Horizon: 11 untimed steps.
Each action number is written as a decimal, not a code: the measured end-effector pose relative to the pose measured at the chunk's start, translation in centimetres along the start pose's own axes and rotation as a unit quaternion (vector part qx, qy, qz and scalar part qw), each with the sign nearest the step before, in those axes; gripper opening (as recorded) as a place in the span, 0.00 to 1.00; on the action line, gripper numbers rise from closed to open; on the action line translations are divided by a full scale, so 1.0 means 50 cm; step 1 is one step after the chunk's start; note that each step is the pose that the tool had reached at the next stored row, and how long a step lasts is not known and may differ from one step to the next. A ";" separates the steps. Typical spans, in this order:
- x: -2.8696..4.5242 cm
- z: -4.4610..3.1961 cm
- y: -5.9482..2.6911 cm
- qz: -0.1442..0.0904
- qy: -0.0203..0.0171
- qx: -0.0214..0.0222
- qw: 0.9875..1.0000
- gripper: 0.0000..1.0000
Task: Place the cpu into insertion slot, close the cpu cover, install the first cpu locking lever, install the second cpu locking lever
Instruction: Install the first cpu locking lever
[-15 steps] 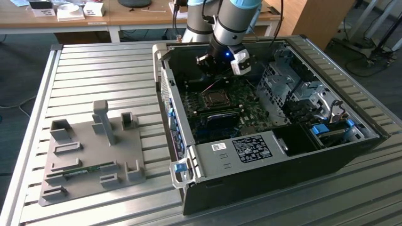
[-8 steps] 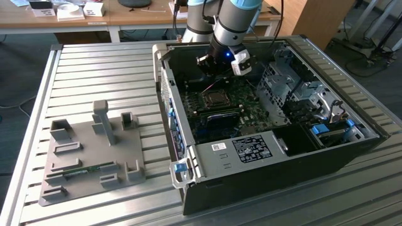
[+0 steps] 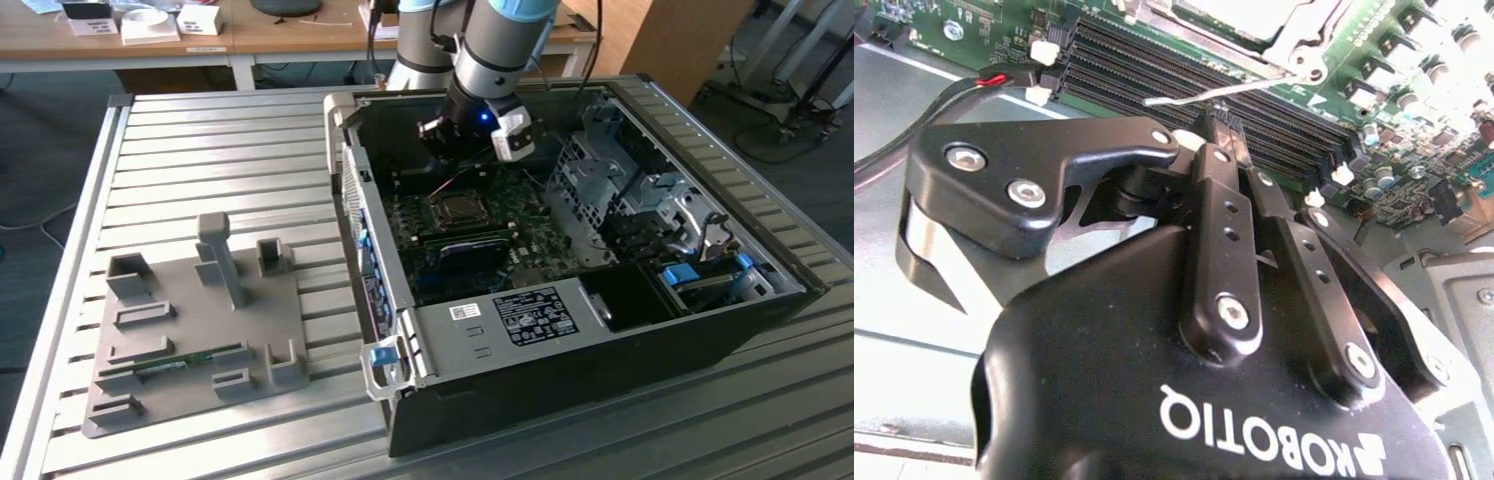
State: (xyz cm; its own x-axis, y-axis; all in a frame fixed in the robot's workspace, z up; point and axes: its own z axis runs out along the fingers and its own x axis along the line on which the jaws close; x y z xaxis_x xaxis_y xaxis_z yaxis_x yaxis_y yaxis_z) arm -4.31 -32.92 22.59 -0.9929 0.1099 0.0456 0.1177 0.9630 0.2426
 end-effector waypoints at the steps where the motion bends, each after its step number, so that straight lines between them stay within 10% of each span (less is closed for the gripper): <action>1: -0.001 0.000 0.000 0.000 0.000 0.000 1.000 0.11; 11: -0.006 0.007 -0.001 0.000 0.000 0.001 1.000 0.11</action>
State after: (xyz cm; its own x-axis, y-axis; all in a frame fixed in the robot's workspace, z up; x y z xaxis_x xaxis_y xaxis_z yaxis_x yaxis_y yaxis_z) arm -4.03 -32.91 22.24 -0.9929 0.1100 0.0452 0.1177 0.9634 0.2409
